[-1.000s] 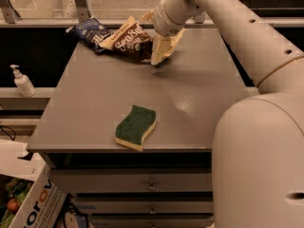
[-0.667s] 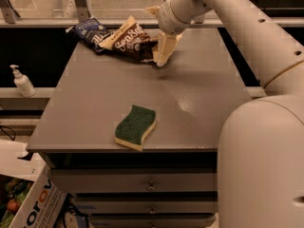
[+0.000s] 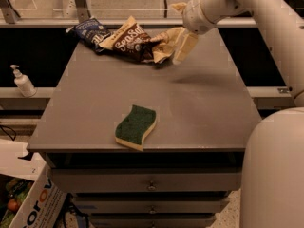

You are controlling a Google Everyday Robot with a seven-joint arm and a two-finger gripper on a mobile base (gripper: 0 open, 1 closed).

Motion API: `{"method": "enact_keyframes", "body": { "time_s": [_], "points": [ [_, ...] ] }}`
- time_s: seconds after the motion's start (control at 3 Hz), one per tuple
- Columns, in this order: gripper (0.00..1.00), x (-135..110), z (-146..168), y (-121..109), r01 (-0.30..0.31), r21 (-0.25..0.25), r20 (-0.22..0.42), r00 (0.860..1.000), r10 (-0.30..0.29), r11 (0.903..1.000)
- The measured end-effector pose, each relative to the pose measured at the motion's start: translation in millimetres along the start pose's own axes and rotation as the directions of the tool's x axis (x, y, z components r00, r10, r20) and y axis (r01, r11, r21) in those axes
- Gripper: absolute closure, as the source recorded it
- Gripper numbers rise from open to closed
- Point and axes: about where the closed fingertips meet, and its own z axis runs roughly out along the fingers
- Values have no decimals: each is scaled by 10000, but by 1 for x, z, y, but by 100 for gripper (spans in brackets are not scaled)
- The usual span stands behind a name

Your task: Move brown chip bag near blue chip bag

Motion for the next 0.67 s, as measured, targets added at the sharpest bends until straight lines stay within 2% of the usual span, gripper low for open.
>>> {"method": "enact_keyframes", "body": {
  "time_s": [0.33,0.67],
  "points": [
    [0,30,-35,9,-984,462,147,9951,978,9941],
    [0,30,-35,9,-985,457,149,9951,979,9941]
  ]
}}
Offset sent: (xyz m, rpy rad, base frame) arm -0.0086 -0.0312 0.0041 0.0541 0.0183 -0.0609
